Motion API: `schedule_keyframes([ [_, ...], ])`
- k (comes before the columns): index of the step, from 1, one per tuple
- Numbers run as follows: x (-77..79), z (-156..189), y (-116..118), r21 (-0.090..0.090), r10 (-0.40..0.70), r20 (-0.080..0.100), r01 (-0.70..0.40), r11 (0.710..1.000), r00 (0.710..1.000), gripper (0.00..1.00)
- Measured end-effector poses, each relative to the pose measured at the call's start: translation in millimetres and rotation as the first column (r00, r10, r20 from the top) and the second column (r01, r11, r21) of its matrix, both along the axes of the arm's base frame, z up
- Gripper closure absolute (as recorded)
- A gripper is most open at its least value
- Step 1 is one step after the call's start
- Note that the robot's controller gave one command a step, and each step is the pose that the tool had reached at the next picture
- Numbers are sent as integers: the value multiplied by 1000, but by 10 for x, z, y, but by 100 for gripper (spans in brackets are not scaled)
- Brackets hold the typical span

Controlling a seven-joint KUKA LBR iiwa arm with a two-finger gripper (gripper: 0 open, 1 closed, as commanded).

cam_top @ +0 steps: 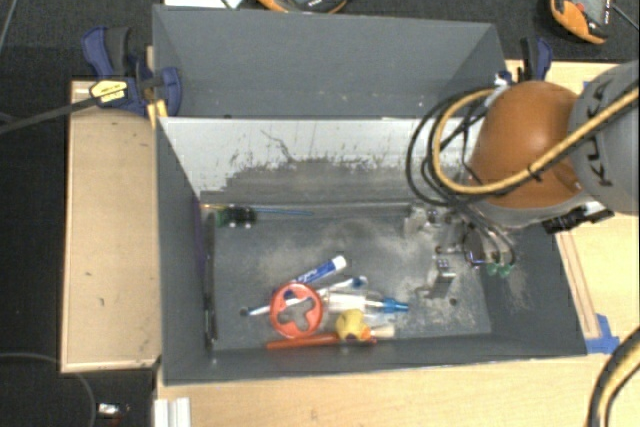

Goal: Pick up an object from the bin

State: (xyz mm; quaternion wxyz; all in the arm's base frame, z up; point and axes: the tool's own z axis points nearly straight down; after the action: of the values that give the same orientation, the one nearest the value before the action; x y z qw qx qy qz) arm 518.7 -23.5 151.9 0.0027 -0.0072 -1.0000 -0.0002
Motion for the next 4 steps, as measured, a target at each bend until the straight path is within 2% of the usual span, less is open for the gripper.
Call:
schedule_keyframes([
  [1, 17, 44, 1, 0, 2, 8, -2, 1000, 1000, 0],
  [2, -354, -805, 873, 1, 17, 14, -17, 1000, 1000, 0],
  [3, -411, -250, 1067, -5, 110, 23, -110, 994, 994, 0],
  [4, -396, -512, 1121, -1, -10, 12, 10, 1000, 1000, 0],
])
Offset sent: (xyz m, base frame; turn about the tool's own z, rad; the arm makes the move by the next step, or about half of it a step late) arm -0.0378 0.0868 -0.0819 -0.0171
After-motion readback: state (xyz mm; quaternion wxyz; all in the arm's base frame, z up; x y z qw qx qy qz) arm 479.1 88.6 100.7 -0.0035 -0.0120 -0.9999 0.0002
